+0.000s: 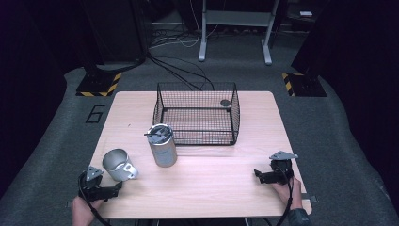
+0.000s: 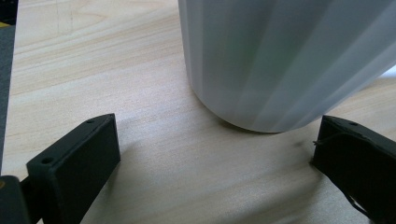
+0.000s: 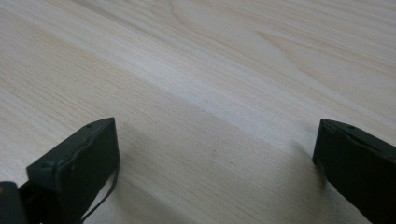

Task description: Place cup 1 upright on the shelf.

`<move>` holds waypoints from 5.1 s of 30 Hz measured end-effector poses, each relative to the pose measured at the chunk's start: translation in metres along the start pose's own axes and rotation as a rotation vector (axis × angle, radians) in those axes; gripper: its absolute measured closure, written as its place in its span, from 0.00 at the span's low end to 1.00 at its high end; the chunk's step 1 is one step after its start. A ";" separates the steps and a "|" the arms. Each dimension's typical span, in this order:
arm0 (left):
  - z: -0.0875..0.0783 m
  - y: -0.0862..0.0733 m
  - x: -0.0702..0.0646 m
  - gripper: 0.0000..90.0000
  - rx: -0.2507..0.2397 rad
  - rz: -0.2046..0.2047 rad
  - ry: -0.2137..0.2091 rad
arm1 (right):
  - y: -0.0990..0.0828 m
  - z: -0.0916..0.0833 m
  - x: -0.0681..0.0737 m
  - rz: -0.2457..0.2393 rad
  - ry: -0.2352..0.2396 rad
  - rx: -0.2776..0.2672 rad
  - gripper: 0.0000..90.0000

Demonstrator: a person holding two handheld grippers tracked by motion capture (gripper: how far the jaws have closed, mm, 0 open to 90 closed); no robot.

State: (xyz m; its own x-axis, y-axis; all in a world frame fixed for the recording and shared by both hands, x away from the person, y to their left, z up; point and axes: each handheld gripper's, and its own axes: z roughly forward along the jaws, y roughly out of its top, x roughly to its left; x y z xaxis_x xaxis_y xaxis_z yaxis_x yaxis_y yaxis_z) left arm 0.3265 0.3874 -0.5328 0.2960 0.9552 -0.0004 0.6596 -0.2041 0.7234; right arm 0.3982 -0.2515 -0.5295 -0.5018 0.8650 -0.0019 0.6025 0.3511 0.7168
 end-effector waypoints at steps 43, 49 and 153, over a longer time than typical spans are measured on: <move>-0.084 0.035 -0.022 0.00 -0.135 -0.002 -0.048 | 0.000 0.000 0.001 -0.004 0.009 -0.004 0.00; -0.094 0.052 -0.034 0.00 -0.165 0.031 -0.090 | 0.000 0.000 0.001 -0.006 0.009 -0.003 0.00; 0.016 0.166 -0.123 0.04 -0.295 0.153 -0.211 | 0.000 0.000 0.001 -0.015 0.016 -0.008 0.02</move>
State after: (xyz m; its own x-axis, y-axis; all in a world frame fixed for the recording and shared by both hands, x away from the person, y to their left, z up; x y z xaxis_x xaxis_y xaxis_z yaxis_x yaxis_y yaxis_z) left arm 0.4107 0.2322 -0.4237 0.5317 0.8469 0.0033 0.3785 -0.2411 0.8937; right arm 0.3980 -0.2510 -0.5295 -0.5202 0.8540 -0.0015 0.5902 0.3608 0.7221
